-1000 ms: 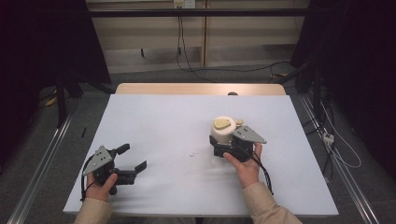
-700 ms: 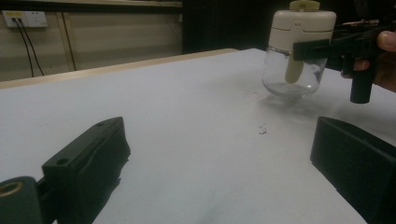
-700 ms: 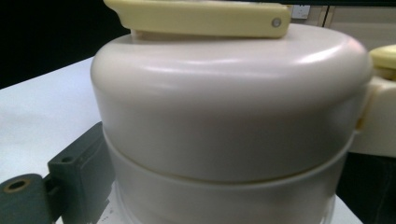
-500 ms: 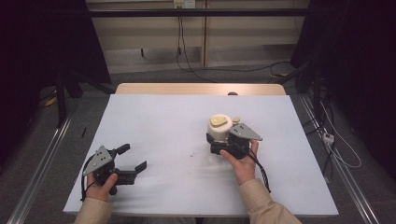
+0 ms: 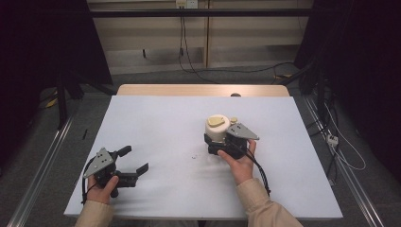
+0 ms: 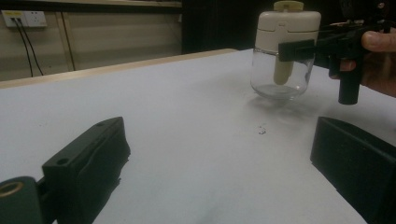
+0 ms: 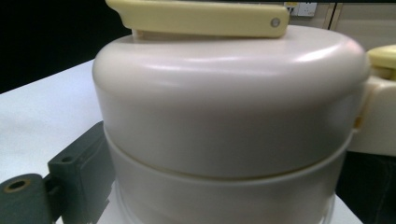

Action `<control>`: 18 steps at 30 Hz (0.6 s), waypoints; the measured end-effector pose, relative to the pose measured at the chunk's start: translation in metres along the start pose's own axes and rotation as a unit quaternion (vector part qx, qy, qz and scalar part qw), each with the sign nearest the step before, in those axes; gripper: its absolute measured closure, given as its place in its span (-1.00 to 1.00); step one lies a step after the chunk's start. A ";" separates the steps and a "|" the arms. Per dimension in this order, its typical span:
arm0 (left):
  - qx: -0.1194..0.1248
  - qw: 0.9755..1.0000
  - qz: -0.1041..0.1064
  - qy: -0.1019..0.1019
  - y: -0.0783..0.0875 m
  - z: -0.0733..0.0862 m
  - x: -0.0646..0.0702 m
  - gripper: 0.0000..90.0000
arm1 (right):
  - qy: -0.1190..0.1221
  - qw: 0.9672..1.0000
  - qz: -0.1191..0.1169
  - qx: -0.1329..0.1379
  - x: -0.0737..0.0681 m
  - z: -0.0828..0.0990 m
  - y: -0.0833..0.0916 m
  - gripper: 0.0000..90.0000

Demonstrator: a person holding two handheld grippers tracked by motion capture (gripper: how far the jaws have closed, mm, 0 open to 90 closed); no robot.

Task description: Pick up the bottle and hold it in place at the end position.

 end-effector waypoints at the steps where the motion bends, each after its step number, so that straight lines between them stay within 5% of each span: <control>1: 0.000 1.000 0.000 -0.001 0.000 0.000 0.000 -0.92 | 0.000 1.000 0.000 0.000 0.000 0.000 0.000 -0.86; 18: 0.000 1.000 -0.001 0.000 0.000 0.000 0.000 -0.92 | 0.000 1.000 0.001 -0.006 0.000 0.004 -0.016 -0.86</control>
Point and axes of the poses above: each handheld gripper's, and its own axes: y roughly backward along the jaws, z roughly out of its underside, x roughly to its right, the point moved 10 cm from there along -y, roughly forward along the jaws, and after that the axes turned 10 degrees about -z, right-handed, at the moved point
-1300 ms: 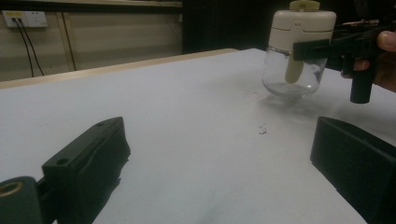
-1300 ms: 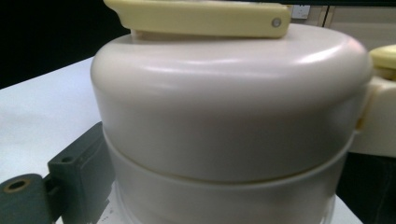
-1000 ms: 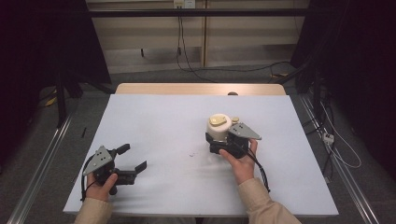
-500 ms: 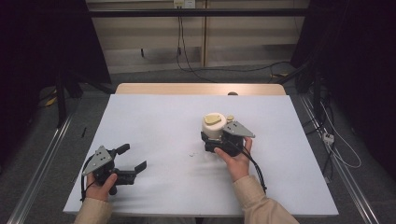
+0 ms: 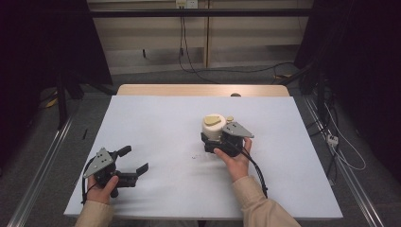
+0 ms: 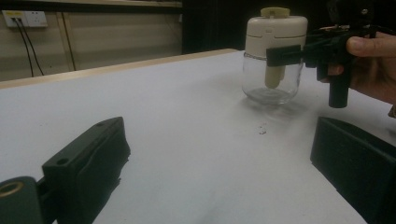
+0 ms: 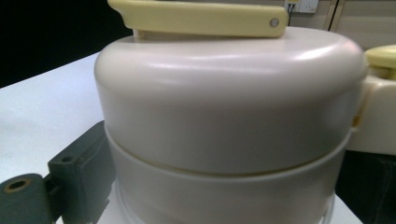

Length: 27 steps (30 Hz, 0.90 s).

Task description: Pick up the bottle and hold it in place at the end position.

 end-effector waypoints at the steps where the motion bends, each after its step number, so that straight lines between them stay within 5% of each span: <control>1: 0.002 1.000 0.001 0.004 0.000 0.000 0.001 -0.92 | 0.001 1.000 -0.001 -0.001 -0.001 0.000 -0.002 -0.86; 27: 0.000 1.000 0.002 0.001 -0.001 0.000 0.002 -0.92 | 0.009 1.000 -0.001 -0.003 -0.003 -0.005 -0.022 -0.86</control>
Point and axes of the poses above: each handheld gripper's, and its own axes: y roughly backward along the jaws, z roughly out of its underside, x roughly to its right, the point moved 10 cm from there along -y, roughly forward along the jaws, and after that the axes turned 10 degrees about -z, right-handed, at the moved point
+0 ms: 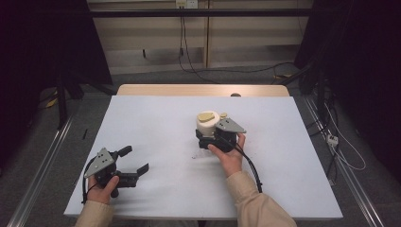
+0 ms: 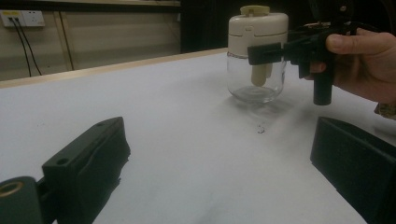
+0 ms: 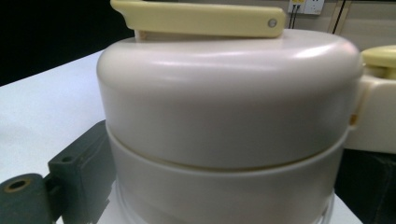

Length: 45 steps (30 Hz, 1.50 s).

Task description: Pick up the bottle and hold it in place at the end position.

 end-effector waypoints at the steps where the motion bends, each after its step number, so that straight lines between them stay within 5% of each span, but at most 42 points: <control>1: 0.000 1.000 0.002 -0.001 0.000 0.000 0.000 -0.92 | 0.000 1.000 0.000 0.000 0.000 0.000 -0.001 -0.86; 34: -0.005 1.000 -0.003 0.000 -0.001 0.002 -0.002 -0.92 | -0.009 1.000 0.005 0.002 0.006 0.004 -0.024 -0.86; 45: -0.004 1.000 -0.004 0.001 0.000 0.002 -0.003 -0.92 | 0.003 1.000 0.001 0.004 -0.002 -0.005 -0.034 -0.85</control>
Point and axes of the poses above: each handheld gripper's, and its own axes: y roughly backward along the jaws, z roughly out of its underside, x roughly to its right, the point moved 10 cm from there along -y, roughly forward along the jaws, and after that the axes turned 10 degrees about -z, right-handed, at the moved point
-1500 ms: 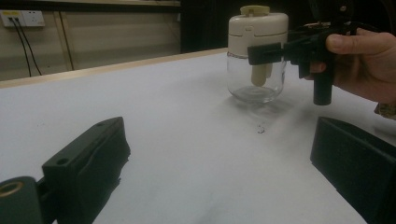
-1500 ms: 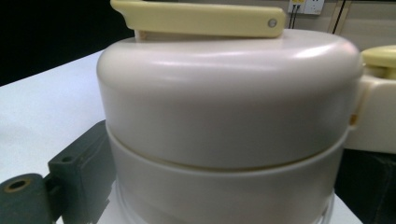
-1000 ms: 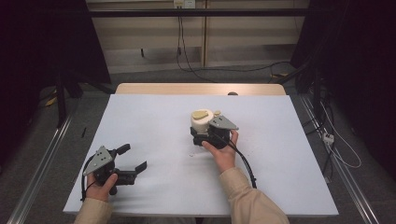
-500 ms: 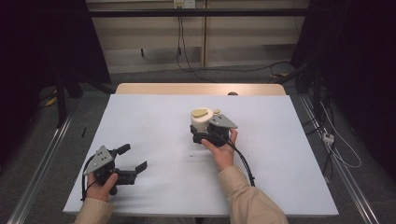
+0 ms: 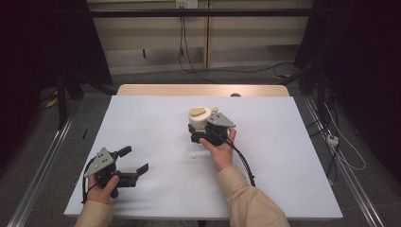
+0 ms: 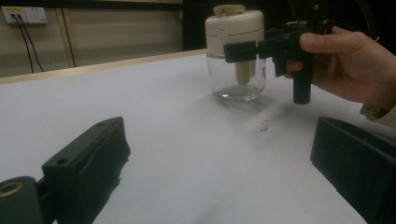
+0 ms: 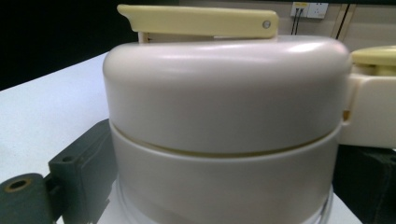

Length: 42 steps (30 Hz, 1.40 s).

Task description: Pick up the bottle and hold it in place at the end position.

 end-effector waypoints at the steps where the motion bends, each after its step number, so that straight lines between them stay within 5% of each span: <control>1: 0.000 1.000 0.001 0.001 0.000 0.000 0.000 -0.92 | 0.000 1.000 0.001 -0.003 0.000 0.002 -0.001 -0.85; 42: -0.002 1.000 0.003 -0.003 0.000 0.000 0.002 -0.92 | -0.003 1.000 -0.010 -0.020 0.002 0.009 0.004 -0.86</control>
Point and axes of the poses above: each handheld gripper's, and its own axes: y roughly backward along the jaws, z roughly out of its underside, x roughly to its right, the point moved 10 cm from there along -y, roughly forward along the jaws, and after that the axes turned 10 degrees about -z, right-handed, at the moved point
